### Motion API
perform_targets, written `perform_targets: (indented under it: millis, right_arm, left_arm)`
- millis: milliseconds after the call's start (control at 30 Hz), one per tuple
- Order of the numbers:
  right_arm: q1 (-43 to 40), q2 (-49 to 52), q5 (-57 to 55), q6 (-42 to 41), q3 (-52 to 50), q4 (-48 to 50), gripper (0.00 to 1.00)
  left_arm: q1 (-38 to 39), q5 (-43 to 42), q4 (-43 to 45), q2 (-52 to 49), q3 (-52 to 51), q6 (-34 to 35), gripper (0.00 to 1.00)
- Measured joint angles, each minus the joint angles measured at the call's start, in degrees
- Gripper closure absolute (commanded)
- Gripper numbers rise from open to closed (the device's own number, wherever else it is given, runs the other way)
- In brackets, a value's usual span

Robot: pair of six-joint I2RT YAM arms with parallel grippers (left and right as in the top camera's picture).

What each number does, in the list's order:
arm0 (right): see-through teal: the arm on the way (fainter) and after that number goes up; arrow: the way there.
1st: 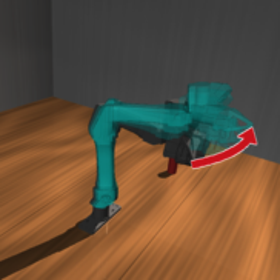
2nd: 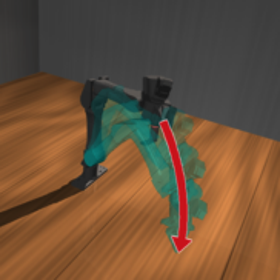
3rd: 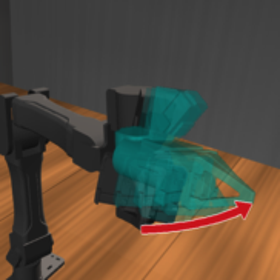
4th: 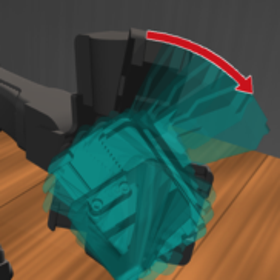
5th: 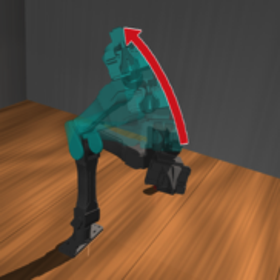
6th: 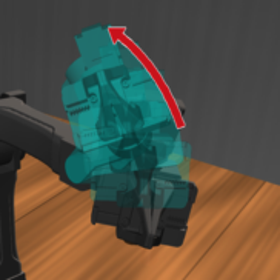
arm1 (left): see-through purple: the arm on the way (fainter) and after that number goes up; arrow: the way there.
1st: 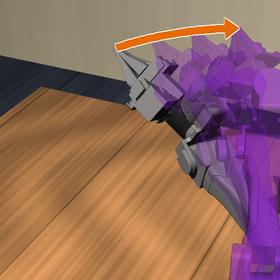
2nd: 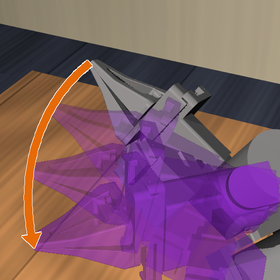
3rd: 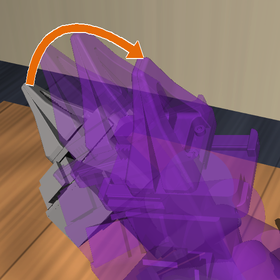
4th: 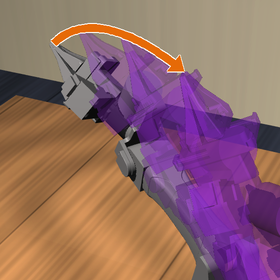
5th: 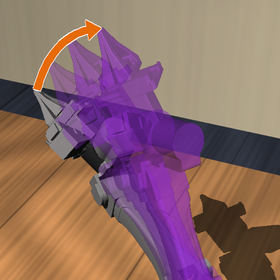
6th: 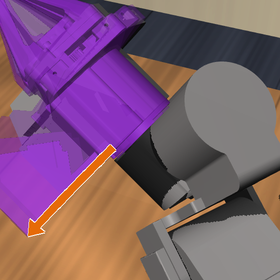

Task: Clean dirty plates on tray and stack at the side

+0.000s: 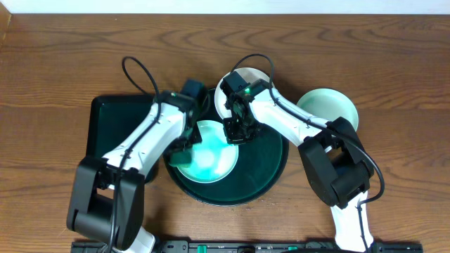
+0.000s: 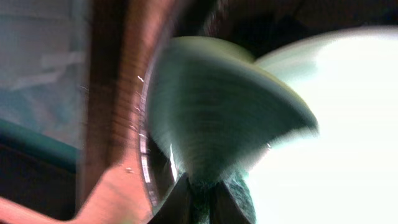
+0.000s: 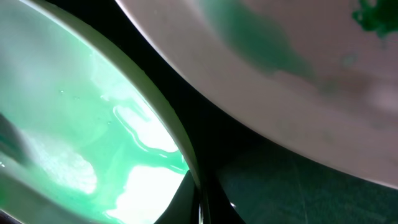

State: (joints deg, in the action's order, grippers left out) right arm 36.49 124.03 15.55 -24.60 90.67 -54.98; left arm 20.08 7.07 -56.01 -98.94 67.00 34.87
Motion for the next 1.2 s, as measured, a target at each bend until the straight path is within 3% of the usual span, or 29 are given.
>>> perform_targets:
  millis: [333,633,933,1200]
  right_arm:
    - [0.00,0.02,0.04,0.28,0.00,0.00,0.99]
    - [0.13,0.02,0.35,2.91,-0.04,0.24,0.99]
    - [0.74,0.00,-0.90,6.12,0.11,0.17,0.99]
    - [6.38,-2.67,-14.91,7.26,0.13,0.44,0.99]
  left_arm:
    - [-6.29,2.21,-3.15,6.36,5.16,-3.67,0.93]
    - [-18.01,2.58,-3.17,6.36,5.16,-6.54,0.93]
    - [-22.01,2.75,-3.19,6.34,5.16,-7.15,0.93]
    - [-22.23,2.75,-2.97,6.36,5.16,-7.74,0.93]
